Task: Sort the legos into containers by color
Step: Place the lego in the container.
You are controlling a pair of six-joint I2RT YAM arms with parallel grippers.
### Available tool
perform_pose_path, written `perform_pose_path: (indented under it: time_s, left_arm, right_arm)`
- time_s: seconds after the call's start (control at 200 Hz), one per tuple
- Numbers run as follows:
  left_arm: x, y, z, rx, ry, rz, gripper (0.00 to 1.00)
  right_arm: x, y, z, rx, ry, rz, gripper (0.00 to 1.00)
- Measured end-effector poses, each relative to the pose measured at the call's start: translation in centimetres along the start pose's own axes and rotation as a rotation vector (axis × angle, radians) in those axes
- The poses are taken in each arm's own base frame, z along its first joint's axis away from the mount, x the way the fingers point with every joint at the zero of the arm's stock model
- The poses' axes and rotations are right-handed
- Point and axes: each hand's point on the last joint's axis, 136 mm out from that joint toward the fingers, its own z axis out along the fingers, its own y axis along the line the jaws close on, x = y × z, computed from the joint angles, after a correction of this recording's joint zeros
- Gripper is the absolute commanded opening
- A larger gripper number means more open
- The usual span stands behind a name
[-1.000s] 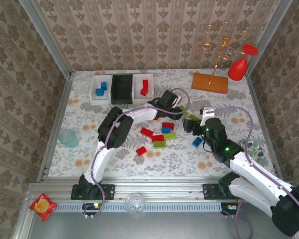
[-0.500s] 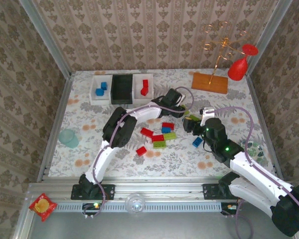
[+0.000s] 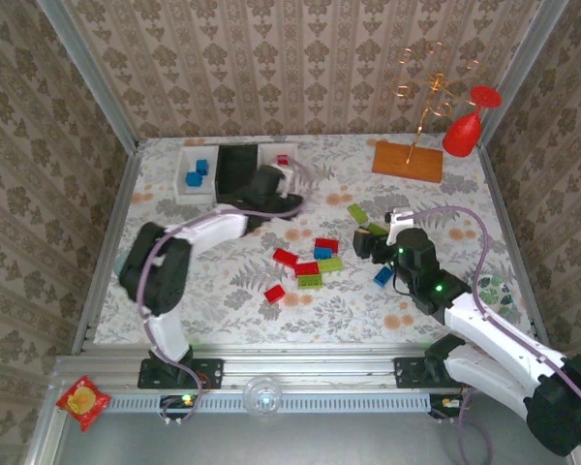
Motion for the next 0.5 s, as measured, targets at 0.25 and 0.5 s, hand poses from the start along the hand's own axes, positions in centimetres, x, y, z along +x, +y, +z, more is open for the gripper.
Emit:
perform_pose_path:
  time_s: [0.25,0.5]
  left_arm:
    - [-4.0,16.0,-6.5,-0.271,-0.179,-0.210,0.45]
    - [-0.5,26.2,-4.6,-0.408,-0.094,-0.367,0.47]
  right_arm:
    - [3.5,3.2,1.7,-0.110,0.130,-0.065,0.84]
    - [3.0,4.3,2.0,-0.141,0.132,-0.074,0.85]
